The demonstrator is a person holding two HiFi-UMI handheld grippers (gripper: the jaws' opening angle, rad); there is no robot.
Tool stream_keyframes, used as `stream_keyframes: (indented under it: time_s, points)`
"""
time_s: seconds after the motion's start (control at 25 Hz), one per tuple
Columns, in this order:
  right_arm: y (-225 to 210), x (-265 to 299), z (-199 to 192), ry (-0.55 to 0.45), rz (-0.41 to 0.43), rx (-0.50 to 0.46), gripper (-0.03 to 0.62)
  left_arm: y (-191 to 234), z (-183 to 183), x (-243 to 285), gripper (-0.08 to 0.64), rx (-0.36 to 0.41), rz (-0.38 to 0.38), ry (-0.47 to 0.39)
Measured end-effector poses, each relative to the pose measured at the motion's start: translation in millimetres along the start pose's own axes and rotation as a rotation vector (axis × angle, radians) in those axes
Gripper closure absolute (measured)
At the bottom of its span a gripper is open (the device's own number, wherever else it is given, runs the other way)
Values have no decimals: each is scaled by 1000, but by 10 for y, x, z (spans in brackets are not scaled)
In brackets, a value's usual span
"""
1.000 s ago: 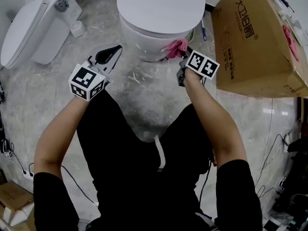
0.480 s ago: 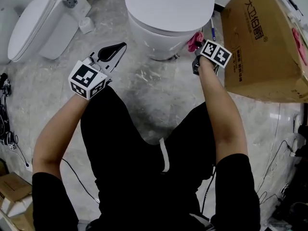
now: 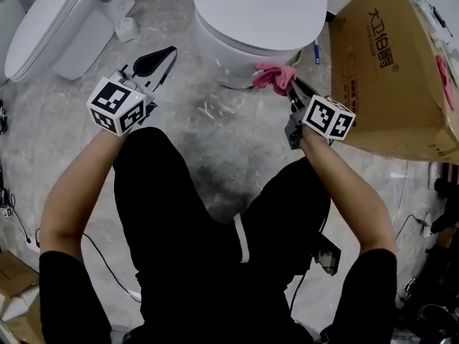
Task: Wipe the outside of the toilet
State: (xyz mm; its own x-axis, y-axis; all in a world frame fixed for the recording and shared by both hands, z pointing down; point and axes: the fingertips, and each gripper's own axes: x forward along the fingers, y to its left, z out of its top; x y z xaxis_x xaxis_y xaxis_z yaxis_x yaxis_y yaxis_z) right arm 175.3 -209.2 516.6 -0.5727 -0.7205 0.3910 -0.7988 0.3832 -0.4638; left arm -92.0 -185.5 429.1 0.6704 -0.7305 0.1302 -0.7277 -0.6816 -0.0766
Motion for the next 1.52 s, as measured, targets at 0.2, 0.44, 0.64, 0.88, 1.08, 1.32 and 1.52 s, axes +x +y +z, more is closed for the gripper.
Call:
stream_keyframes:
  time_s: [0.2,0.44,0.64,0.88,1.08,1.32,1.52]
  points:
    - [1011,285,-345,-5,187,63,529,28,-115,-55,546,-25,-7,-22]
    - [1413,1066,-804,0,164,127,529,-10,-241,-113,546,-16,-27,-20]
    - [1331,1646,-965,-18,45,117,529,-59,-458,-183,546,-6,-54,15]
    - [1098,2024,-1053,-77,-99,257,529,-66,-676,-337,546,-43,-34,39]
    - [1010,2133,-1017,-139,-119,374,529,-111,-777,-442,546,-30,-46,67]
    - [936,1980,-1040,-125,-116,410,528,-198,-824,-408,546,52,-95,123]
    - [856,1745,-1036,-69,-88,359,528,-217,-648,-229,546,74,-113,101]
